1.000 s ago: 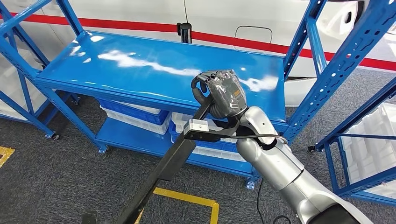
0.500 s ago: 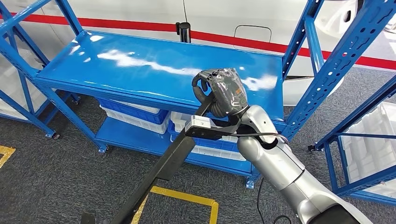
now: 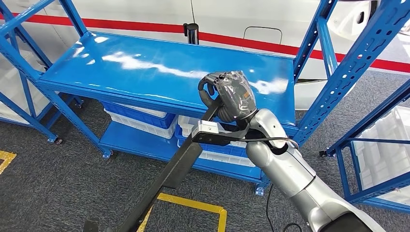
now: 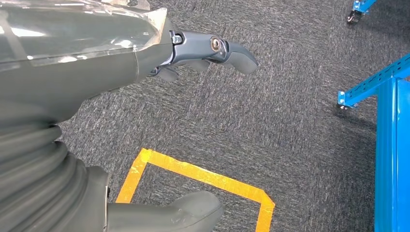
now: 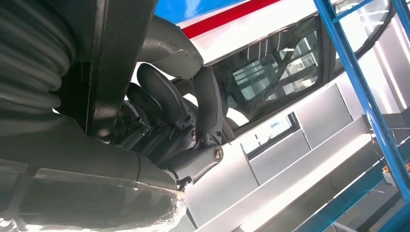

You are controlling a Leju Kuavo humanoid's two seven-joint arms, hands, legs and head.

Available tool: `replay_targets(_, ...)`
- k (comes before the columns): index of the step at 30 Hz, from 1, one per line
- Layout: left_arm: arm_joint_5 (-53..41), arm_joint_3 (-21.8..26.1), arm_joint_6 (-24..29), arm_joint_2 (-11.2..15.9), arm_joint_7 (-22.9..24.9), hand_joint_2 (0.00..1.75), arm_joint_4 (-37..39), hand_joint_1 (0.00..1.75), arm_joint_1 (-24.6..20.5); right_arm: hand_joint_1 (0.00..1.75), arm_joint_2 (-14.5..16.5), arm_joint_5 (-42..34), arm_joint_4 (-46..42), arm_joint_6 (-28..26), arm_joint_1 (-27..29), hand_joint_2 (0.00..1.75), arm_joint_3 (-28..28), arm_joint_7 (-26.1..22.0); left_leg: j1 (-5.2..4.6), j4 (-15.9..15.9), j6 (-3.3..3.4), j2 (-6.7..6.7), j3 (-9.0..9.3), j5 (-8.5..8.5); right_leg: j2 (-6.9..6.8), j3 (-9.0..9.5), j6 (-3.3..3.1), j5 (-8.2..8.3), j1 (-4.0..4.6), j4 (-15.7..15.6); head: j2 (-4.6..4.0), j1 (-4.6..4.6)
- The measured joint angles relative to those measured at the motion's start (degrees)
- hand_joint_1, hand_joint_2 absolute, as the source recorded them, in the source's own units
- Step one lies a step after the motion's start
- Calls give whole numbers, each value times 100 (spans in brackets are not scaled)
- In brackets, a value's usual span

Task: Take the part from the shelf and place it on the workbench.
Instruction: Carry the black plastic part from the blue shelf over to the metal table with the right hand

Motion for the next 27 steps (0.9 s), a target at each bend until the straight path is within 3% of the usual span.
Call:
replay_targets(12,12,1,3,-2,-12,175,-1,0,1,162,0,14,0,16,0,175,0,-2,3,8,2,1,-9,-5,0,2,5,4,-13,-8,0,0)
replay_targets(16,21,-1,7,5,-17,175,-1,0,-1,162,15,21,-9,20,-1,175,-3,-2,2,-98,124,6,37,83,-1,10,113,50,-29,-63,0,-4)
replay_targets(18,21,-3,10,-3,-23,175,-1,0,-9,162,13,20,-20,21,-7,175,-8,-2,46,-285,185,35,99,193,3,-127,97,-148,-6,221,0,3)
replay_targets(19,21,-4,10,-8,-25,175,-1,0,-12,162,7,19,-21,21,-6,175,-8,-2,70,-331,190,46,101,229,4,-269,79,-320,-21,537,0,8)
replay_targets(21,22,-6,11,-15,-26,175,-1,0,-12,162,-7,19,-21,21,14,175,-6,-2,92,-341,160,47,47,273,8,-579,101,-635,-64,1258,0,10)
replay_targets(22,24,-7,11,-20,-26,175,-1,0,-11,162,-16,19,-20,21,30,175,-4,-2,108,-332,129,46,11,292,7,-644,149,-694,-99,1433,0,11)
replay_targets(23,26,-7,10,-25,-26,175,-1,0,-9,162,-25,19,-20,22,42,175,-3,-2,131,-313,96,45,-31,312,5,-604,218,-669,-136,1400,0,10)
replay_targets(25,29,-9,3,-34,-26,175,-1,0,-10,162,-32,19,-20,23,47,175,-3,-2,200,-217,8,42,-130,333,-2,-213,394,-432,-226,714,0,14)
replay_targets(26,30,-10,-4,-27,-25,175,-1,0,-12,162,-31,20,-21,24,44,175,-2,-2,218,-154,-51,37,-189,334,6,-41,446,-323,-238,383,0,21)
replay_targets(27,29,-11,-11,-22,-25,175,-1,0,-11,162,-32,20,-22,27,41,175,-3,-2,227,-94,-113,32,-238,334,19,69,442,-251,-236,166,0,26)
